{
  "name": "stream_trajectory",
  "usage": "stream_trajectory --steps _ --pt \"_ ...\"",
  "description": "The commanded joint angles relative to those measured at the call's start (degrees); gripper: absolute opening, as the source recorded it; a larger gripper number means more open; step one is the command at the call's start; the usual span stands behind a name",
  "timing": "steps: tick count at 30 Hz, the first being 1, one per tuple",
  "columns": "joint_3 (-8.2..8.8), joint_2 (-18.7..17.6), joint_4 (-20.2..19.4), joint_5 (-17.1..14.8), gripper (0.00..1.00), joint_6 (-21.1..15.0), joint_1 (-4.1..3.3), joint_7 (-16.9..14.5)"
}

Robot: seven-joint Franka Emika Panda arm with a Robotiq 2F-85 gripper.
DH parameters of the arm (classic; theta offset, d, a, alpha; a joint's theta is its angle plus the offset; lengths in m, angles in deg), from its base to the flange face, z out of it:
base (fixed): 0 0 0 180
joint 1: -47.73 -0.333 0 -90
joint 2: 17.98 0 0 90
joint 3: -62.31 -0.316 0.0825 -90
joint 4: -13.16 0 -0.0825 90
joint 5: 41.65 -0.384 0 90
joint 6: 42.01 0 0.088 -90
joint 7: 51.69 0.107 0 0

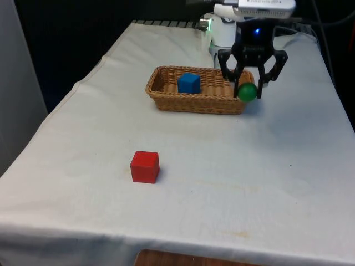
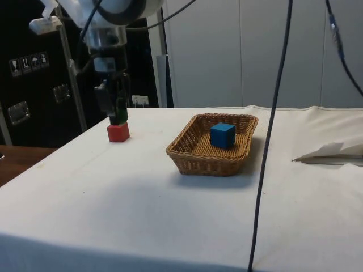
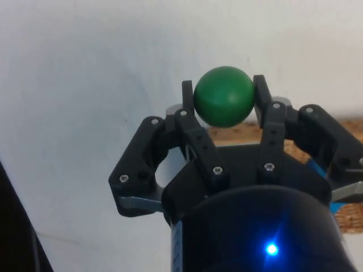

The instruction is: Place all non-red objects into the basket.

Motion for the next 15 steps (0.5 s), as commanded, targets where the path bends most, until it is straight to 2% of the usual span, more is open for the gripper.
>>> stream_trajectory --steps 1,3,4,5,11,12,13,15 --pt "0.34 1.26 -1.38 0.74 0.00 -0.29 -0.17 0.17" --pt "0.40 3.21 -3.44 1.38 0.00 -0.34 -0.17 0.17" --pt "0.11 2.69 -2.86 0.86 0.00 0.00 0.06 0.00" --pt "0.40 3.78 -4.07 1.60 0.00 -0.34 -0.17 0.17" --pt "0.74 7.51 -7.85 3.04 0.00 -0.23 -0.17 0.34" --pt "0.52 7.68 -8.14 2.69 0.00 0.00 0.06 0.00" --pt "0.86 8.77 -9.17 3.55 0.00 -0.17 -0.17 0.40" --pt "0.97 10.08 -10.54 4.07 0.00 -0.11 -0.17 0.40"
